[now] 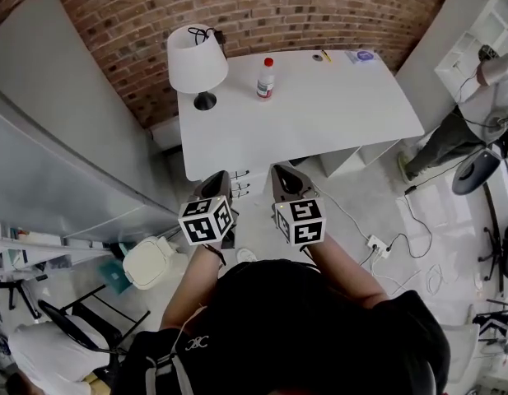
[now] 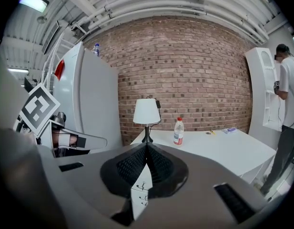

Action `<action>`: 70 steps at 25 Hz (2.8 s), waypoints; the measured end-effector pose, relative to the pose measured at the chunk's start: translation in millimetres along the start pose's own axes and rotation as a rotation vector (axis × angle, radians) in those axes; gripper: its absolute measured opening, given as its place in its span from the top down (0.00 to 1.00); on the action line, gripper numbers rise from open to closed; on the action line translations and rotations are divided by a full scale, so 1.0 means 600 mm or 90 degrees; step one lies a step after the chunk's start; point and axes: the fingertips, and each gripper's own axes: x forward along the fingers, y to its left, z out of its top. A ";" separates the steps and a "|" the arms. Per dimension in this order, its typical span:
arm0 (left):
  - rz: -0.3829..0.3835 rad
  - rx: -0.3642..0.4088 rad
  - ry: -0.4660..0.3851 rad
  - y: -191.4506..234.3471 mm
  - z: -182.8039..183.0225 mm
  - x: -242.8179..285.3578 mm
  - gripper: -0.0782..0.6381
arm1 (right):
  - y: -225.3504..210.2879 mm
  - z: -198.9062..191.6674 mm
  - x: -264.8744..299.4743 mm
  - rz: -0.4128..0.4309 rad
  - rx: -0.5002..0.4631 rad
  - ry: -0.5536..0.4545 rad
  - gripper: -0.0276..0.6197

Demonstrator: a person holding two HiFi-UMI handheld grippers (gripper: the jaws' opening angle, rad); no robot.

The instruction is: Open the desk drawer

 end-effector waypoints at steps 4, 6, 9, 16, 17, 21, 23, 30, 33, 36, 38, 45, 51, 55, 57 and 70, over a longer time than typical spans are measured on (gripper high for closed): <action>0.011 -0.019 0.012 0.029 -0.004 0.018 0.89 | 0.009 0.000 0.038 0.018 -0.012 0.022 0.96; 0.022 -0.030 0.013 0.041 -0.008 0.020 0.89 | 0.016 -0.004 0.054 0.033 -0.021 0.034 0.96; 0.050 -0.050 0.013 0.064 -0.016 0.018 0.89 | 0.027 -0.006 0.077 0.061 -0.034 0.046 0.96; 0.160 -0.134 -0.008 0.124 -0.046 -0.004 0.89 | 0.062 -0.014 0.132 0.167 -0.097 0.074 0.96; 0.176 -0.156 -0.012 0.131 -0.056 -0.007 0.89 | 0.067 -0.016 0.138 0.185 -0.109 0.079 0.96; 0.216 -0.234 -0.018 0.137 -0.103 -0.005 0.89 | 0.078 -0.023 0.160 0.243 -0.135 0.095 0.96; 0.227 -0.270 -0.020 0.138 -0.125 -0.001 0.89 | 0.081 -0.027 0.171 0.267 -0.144 0.101 0.96; 0.227 -0.427 -0.046 0.129 -0.225 0.035 0.89 | 0.090 -0.099 0.198 0.355 -0.213 0.170 0.96; 0.225 -0.498 -0.077 0.131 -0.270 0.051 0.89 | 0.097 -0.136 0.205 0.395 -0.255 0.197 0.96; 0.210 -0.573 -0.116 0.138 -0.318 0.072 0.89 | 0.101 -0.182 0.212 0.423 -0.293 0.222 0.96; 0.190 -0.619 -0.140 0.147 -0.351 0.087 0.89 | 0.104 -0.216 0.215 0.435 -0.320 0.240 0.96; 0.133 -0.685 -0.205 0.206 -0.424 0.165 0.89 | 0.099 -0.320 0.234 0.449 -0.387 0.279 0.96; 0.069 -0.726 -0.240 0.273 -0.472 0.266 0.89 | 0.104 -0.400 0.275 0.430 -0.393 0.305 0.96; 0.028 -0.744 -0.229 0.294 -0.506 0.334 0.89 | 0.090 -0.426 0.296 0.418 -0.380 0.331 0.96; 0.011 -0.758 -0.235 0.307 -0.515 0.361 0.83 | 0.082 -0.434 0.309 0.408 -0.375 0.335 0.96; -0.042 -0.785 -0.260 0.327 -0.512 0.460 0.76 | 0.014 -0.452 0.313 0.368 -0.376 0.365 0.96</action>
